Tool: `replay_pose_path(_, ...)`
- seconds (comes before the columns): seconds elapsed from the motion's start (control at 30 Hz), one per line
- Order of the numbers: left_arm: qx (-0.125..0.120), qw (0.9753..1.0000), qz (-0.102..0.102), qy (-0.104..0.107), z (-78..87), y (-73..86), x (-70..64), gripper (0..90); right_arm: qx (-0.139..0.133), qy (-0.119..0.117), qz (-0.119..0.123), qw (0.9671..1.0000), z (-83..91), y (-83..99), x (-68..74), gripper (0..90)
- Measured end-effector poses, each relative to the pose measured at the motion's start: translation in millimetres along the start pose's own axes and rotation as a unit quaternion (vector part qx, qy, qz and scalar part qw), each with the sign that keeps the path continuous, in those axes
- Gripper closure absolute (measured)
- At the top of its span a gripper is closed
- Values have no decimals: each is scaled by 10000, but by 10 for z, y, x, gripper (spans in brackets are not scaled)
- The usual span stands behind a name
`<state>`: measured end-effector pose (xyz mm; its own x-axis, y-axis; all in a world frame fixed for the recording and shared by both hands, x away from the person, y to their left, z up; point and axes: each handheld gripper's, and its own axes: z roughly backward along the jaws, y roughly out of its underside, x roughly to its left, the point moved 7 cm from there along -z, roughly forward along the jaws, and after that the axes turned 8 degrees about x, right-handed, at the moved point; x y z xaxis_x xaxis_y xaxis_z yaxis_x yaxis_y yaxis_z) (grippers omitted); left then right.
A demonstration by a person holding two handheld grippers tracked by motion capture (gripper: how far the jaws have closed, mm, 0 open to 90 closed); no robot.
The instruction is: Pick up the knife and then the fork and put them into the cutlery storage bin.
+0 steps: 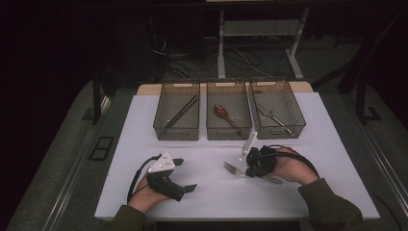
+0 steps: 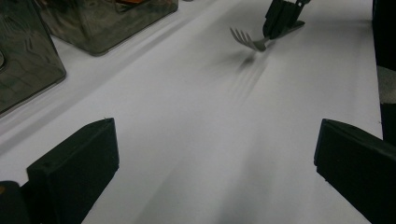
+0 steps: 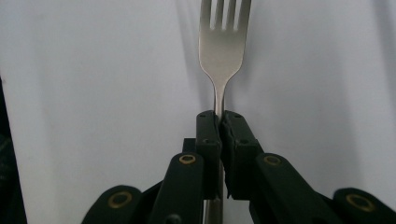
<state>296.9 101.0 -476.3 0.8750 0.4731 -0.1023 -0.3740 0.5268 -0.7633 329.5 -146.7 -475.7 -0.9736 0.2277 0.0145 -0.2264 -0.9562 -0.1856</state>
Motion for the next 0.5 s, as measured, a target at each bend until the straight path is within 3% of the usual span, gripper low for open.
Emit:
replay_pose_path(0.13,-13,10000,-6,-1,4,-1,5,0,-344,23,-254,9991,49,19,-66,845)
replay_pose_path(0.27,-2,10000,-3,0,8,2,10,0,-671,67,-593,9960,101,65,-146,845)
replay_pose_path(0.5,-5,10000,3,-5,9,2,11,0,-1210,151,-1250,9846,192,169,-285,845)
